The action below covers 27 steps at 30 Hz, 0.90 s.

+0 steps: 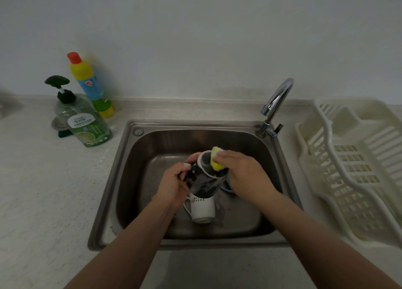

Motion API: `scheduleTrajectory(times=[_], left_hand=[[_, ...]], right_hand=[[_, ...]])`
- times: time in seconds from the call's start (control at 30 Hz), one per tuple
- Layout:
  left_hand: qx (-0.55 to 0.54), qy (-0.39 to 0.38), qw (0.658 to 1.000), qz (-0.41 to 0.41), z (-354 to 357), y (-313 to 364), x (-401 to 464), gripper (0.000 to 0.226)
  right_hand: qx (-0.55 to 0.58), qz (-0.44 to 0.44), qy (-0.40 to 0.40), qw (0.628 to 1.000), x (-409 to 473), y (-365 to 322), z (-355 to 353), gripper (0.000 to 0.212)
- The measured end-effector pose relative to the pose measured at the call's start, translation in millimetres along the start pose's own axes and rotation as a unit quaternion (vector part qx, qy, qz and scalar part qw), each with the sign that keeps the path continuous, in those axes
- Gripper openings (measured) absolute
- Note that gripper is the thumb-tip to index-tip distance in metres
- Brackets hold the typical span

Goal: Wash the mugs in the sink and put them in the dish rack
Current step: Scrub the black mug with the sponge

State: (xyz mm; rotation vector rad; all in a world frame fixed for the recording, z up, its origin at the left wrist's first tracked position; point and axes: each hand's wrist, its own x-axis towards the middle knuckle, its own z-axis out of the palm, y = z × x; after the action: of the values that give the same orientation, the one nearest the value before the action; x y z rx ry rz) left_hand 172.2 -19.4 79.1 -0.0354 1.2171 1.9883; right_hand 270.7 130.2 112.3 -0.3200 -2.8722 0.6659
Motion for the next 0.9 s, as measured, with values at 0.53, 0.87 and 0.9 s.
scheduleTrajectory(times=[0.53,0.87,0.9], left_hand=[[0.012,0.0,1.0,0.011,-7,0,2,0.028],[0.03,-0.016,0.999,0.012,-5,-1,2,0.028],[0.034,-0.02,0.999,0.013,-2,-1,1,0.03]], right_hand=[[-0.012,-0.041,-0.011,0.999,-11,-10,-15,0.045],[-0.01,-0.023,0.009,1.0,-6,-3,-15,0.043],[-0.01,-0.003,0.007,1.0,1,-4,-14,0.046]])
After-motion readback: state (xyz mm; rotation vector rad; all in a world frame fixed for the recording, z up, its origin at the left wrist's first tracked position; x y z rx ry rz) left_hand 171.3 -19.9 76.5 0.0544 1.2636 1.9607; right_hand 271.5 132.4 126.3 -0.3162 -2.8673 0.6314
